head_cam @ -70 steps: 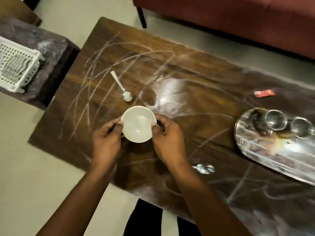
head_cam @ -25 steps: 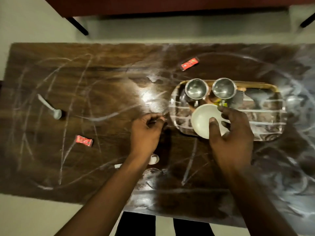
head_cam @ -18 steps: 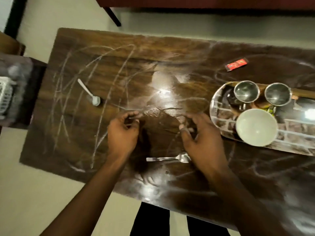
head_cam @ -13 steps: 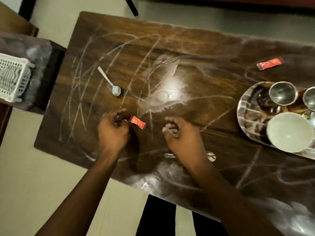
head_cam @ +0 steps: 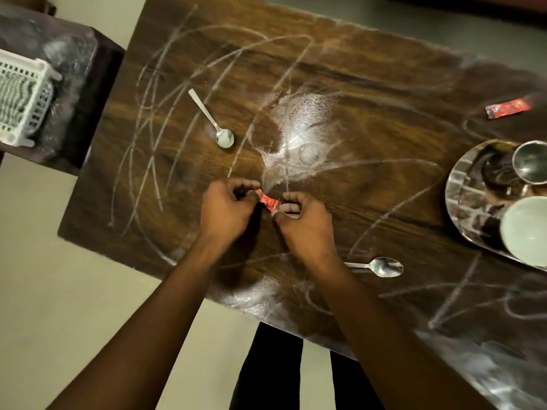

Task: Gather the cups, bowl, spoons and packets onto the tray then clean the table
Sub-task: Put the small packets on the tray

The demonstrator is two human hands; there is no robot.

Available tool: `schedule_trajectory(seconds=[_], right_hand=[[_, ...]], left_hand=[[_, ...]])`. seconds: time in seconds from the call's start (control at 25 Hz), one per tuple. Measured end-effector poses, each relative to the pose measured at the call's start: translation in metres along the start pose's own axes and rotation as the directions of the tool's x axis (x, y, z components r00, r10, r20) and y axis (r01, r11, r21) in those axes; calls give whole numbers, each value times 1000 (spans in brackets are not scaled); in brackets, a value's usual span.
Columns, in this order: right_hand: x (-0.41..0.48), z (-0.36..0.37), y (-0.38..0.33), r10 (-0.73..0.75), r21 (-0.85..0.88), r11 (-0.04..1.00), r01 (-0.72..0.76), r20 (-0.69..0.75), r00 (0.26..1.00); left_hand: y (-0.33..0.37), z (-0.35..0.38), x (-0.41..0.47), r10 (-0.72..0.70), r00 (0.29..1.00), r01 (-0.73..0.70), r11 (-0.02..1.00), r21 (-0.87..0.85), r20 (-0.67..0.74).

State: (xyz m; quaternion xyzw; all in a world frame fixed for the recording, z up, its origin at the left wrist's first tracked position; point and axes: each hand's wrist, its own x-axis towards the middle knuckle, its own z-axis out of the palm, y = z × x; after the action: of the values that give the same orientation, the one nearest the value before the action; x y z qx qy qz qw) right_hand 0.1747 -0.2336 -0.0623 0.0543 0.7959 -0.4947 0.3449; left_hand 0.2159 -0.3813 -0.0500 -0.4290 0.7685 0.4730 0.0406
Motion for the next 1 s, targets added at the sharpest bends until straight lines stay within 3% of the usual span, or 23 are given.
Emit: schedule_trajectory(seconds=[0.08,0.16,0.24,0.32,0.52,0.72,1.0], right_hand=[[0,-8,-1,80,122,989,-80,1,997],[-3,-22,-6,193,360,910,-206,73,978],[-9,-42,-12,212,607,735,-302,217,953],[-16,-69,-10,147,703,658,-270,232,961],[-37,-165,3,86,644,761,-78,19,996],[-61,-306,36,69,665,743,72,-184,981],[-72,-481,102,29,432,896,103,-288,957]], left_hand=[[9,-1,-5,-85,995,94,963,-253,45],[20,-1,-18,-139,985,173,861,-479,107],[32,7,-37,-133,976,208,795,-570,172],[48,26,-55,-127,970,228,761,-607,206],[106,103,-104,-111,965,244,719,-650,239],[177,215,-177,-77,927,332,628,-704,368],[245,362,-268,-139,871,465,549,-695,472]])
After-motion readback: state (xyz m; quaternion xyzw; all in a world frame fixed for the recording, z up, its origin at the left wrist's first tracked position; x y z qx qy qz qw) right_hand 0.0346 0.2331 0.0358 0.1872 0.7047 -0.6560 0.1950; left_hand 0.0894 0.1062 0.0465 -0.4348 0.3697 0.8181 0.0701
